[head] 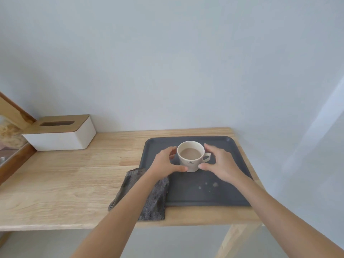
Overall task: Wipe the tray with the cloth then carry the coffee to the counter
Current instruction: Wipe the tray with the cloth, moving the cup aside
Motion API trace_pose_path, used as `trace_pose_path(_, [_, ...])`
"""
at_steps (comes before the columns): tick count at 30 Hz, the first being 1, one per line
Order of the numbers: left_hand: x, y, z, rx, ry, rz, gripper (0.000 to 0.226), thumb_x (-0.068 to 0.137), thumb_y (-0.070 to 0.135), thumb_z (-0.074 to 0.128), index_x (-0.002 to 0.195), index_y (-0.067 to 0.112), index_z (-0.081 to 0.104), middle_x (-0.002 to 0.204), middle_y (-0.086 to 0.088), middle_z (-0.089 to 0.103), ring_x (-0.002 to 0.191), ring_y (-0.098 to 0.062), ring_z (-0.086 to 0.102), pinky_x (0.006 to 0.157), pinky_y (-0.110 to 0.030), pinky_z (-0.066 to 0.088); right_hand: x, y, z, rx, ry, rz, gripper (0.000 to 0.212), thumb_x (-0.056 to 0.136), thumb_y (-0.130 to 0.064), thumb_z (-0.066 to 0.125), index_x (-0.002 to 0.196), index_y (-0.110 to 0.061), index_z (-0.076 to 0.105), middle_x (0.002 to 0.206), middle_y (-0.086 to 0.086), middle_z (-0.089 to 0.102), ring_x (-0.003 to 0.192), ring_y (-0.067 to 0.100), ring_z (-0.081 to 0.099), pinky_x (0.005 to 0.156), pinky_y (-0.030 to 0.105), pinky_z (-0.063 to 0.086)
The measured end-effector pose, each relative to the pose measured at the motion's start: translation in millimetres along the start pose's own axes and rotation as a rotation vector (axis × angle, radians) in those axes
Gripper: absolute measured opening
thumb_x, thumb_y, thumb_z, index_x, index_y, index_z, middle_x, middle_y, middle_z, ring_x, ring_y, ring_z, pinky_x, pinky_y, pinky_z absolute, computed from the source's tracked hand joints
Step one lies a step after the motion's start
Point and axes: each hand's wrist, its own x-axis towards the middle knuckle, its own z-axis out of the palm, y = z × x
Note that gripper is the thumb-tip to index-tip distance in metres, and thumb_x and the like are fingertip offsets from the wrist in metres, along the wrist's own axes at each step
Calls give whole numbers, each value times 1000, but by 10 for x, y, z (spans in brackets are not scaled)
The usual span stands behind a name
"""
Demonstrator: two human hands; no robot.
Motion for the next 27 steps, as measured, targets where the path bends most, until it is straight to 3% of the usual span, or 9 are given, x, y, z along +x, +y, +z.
trace_pose_path(4, [83, -48, 55, -63, 39, 70, 73, 58, 30, 89, 123, 20, 58, 119, 6, 67, 111, -7, 61, 100, -33, 49, 139, -17, 68, 14, 22, -13, 69, 61, -25, 83, 125, -28, 57, 114, -9, 68, 113, 13, 57, 97, 38, 47])
trace_pose_path(10, [167, -152, -86, -54, 54, 104, 72, 61, 34, 88, 125, 23, 57, 119, 7, 66, 111, -9, 62, 95, -28, 49, 279, -157, 186, 76, 15, -34, 66, 63, -14, 84, 123, -21, 58, 114, -7, 68, 107, 10, 59, 98, 32, 43])
trace_pose_path(13, [206, -215, -263, -51, 75, 104, 72, 62, 32, 88, 127, 22, 56, 120, 8, 65, 112, -7, 60, 95, -24, 47, 399, -285, 292, 106, -8, -50, 63, 65, -10, 83, 122, -20, 59, 110, -8, 67, 102, 6, 59, 88, 21, 42])
trace_pose_path(17, [270, -319, -547, -52, 103, 73, 76, 59, 35, 88, 127, 23, 56, 121, 7, 66, 115, -10, 59, 101, -35, 46, 636, -482, 466, 135, -55, -74, 64, 64, -6, 83, 122, -22, 60, 109, -9, 68, 98, 4, 60, 75, 5, 38])
trace_pose_path(19, [315, -383, -674, -50, 124, 56, 78, 55, 40, 88, 125, 26, 56, 121, 9, 66, 116, -9, 58, 103, -39, 46, 778, -556, 562, 133, -66, -84, 64, 63, -7, 83, 121, -21, 62, 111, -7, 69, 101, 7, 62, 78, 8, 41])
trace_pose_path(23, [394, -490, -868, -45, 155, 36, 71, 59, 35, 87, 124, 27, 57, 119, 11, 67, 118, -9, 57, 103, -41, 44, 1013, -679, 733, 129, -81, -103, 65, 60, -8, 83, 119, -22, 62, 110, -5, 71, 105, 12, 64, 90, 29, 50])
trace_pose_path(27, [459, -588, -968, -38, 167, 16, 71, 62, 32, 87, 126, 27, 56, 121, 8, 65, 120, -13, 53, 102, -40, 42, 1140, -725, 851, 129, -96, -98, 66, 60, -6, 83, 120, -21, 62, 110, -4, 71, 102, 12, 64, 83, 21, 47])
